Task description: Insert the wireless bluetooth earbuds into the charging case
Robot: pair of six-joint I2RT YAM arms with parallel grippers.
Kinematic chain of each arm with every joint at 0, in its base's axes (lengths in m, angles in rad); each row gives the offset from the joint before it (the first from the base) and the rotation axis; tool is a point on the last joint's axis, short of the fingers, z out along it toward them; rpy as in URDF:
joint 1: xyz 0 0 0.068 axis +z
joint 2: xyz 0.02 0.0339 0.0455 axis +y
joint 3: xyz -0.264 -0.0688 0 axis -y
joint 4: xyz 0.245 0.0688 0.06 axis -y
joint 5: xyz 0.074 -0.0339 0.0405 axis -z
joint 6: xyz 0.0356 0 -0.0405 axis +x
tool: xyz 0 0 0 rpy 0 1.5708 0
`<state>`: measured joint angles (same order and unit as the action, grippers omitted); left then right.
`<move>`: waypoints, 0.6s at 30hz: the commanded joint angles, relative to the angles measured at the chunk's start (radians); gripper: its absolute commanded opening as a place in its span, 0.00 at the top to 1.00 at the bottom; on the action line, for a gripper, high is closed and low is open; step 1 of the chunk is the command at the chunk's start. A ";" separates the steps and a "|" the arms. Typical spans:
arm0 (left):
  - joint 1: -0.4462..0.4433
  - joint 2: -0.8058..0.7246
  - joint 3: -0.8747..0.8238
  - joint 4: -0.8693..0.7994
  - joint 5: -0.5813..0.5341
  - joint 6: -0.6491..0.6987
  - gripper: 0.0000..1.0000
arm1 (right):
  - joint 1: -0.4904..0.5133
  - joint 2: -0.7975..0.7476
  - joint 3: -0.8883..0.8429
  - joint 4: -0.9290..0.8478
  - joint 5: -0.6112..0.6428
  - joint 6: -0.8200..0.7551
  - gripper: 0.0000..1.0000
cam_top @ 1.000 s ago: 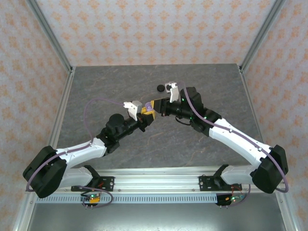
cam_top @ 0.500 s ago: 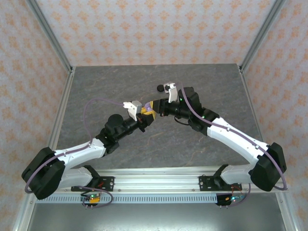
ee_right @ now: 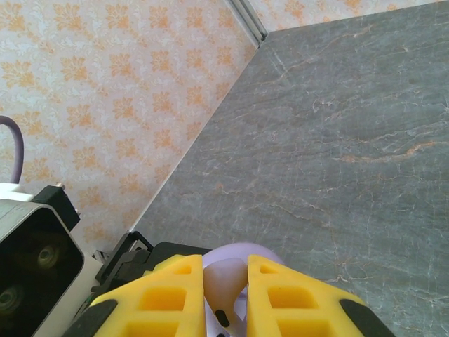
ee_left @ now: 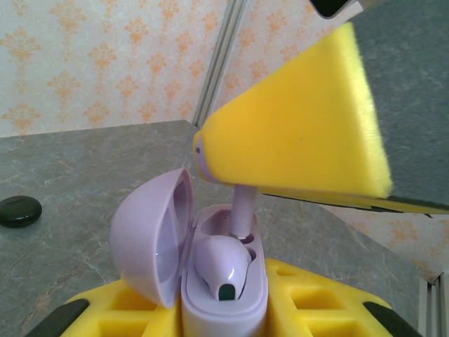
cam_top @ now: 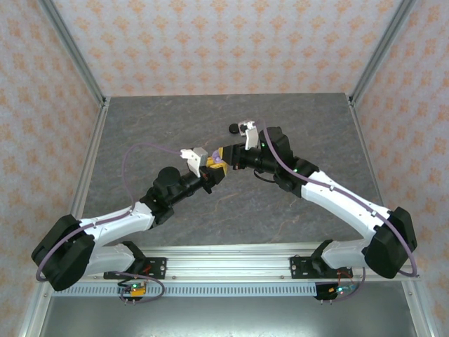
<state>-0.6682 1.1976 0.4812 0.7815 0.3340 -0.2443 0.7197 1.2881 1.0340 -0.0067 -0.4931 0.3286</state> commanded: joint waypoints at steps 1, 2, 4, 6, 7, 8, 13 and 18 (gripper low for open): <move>-0.008 -0.029 0.008 0.011 0.007 0.027 0.72 | 0.007 0.008 0.038 0.007 0.013 -0.017 0.83; -0.008 -0.029 0.010 0.009 0.004 0.025 0.72 | 0.008 0.010 0.037 0.004 0.011 -0.018 0.83; -0.008 -0.029 0.010 0.006 0.001 0.026 0.72 | 0.009 0.012 0.037 -0.002 0.014 -0.022 0.83; -0.008 -0.030 0.013 -0.001 -0.008 0.021 0.72 | 0.011 0.013 0.038 -0.010 0.017 -0.026 0.83; -0.008 -0.032 0.014 -0.006 -0.013 0.021 0.72 | 0.011 0.010 0.038 -0.014 0.020 -0.028 0.83; -0.008 -0.033 0.017 -0.014 -0.020 0.019 0.72 | 0.010 0.008 0.038 -0.019 0.022 -0.031 0.83; -0.008 -0.041 0.025 -0.035 -0.031 0.013 0.72 | 0.014 0.007 0.035 -0.041 0.029 -0.045 0.83; -0.008 -0.043 0.027 -0.041 -0.035 0.011 0.72 | 0.020 0.005 0.032 -0.050 0.018 -0.049 0.82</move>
<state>-0.6689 1.1862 0.4812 0.7368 0.3248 -0.2375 0.7284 1.3003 1.0359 -0.0368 -0.4793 0.3019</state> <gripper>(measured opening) 0.280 0.180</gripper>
